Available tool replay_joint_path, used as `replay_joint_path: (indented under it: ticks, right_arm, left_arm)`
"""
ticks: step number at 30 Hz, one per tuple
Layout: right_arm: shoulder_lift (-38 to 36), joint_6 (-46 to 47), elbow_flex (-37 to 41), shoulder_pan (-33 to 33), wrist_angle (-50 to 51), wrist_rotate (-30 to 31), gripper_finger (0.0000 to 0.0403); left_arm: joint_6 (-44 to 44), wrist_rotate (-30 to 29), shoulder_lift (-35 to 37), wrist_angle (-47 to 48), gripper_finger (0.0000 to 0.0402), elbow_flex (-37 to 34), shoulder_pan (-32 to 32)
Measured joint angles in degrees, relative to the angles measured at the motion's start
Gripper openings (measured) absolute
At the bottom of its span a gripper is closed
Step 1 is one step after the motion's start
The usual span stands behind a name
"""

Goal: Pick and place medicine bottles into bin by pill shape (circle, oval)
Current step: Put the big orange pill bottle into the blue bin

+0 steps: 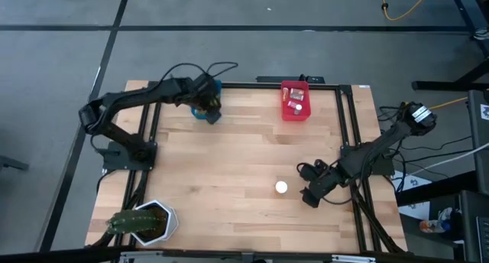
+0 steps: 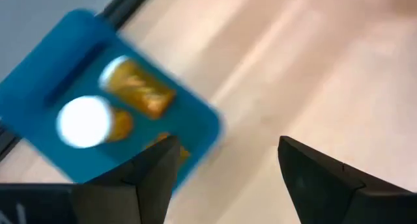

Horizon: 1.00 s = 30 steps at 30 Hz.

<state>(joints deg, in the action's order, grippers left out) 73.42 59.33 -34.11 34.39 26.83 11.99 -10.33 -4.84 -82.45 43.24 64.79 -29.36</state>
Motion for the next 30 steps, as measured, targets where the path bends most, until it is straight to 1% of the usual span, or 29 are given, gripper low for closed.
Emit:
replay_joint_path:
  ticks: [4, 9, 13, 16, 19, 21, 26, 30]
  right_arm:
    - [4.60, -6.54, 0.79, 1.97, -9.22, 0.58, 0.0282]
    - [11.28, -11.59, 0.80, 2.52, -14.39, 5.80, 0.0282]
    - [14.92, -14.80, 0.85, 2.48, -19.52, 9.06, 0.0282]
    - [16.56, -17.69, 0.83, 2.48, -24.87, 12.26, 0.0282]
    - [17.44, -19.73, 0.83, 2.48, -28.18, 16.14, 0.0282]
    - [17.68, -21.16, 0.83, 2.48, -30.02, 17.65, 0.0282]
    - [19.22, -22.53, 0.81, 1.62, -33.97, 17.97, 0.0282]
    - [22.02, -23.66, 0.81, 0.40, -37.96, 18.01, 0.0282]
  left_arm:
    - [0.28, 1.57, 3.81, 1.42, 0.0248, 0.00, 6.28]
    - [0.24, 1.37, 7.11, 1.56, 0.0248, 0.00, 13.61]
    - [-1.28, 1.03, 8.44, 1.76, 0.0248, -0.02, 18.23]
    - [-1.57, -0.40, 9.00, 1.88, 0.0248, -0.02, 21.05]
    - [-1.58, -2.05, 9.09, 2.16, 0.0248, -0.02, 23.50]
    - [-1.58, -2.96, 9.11, 2.87, 0.0248, -0.02, 24.83]
    - [-1.70, -3.72, 9.11, 4.13, 0.0247, -0.02, 27.31]
    - [-1.75, -5.20, 9.11, 4.31, 0.0247, -0.02, 28.87]
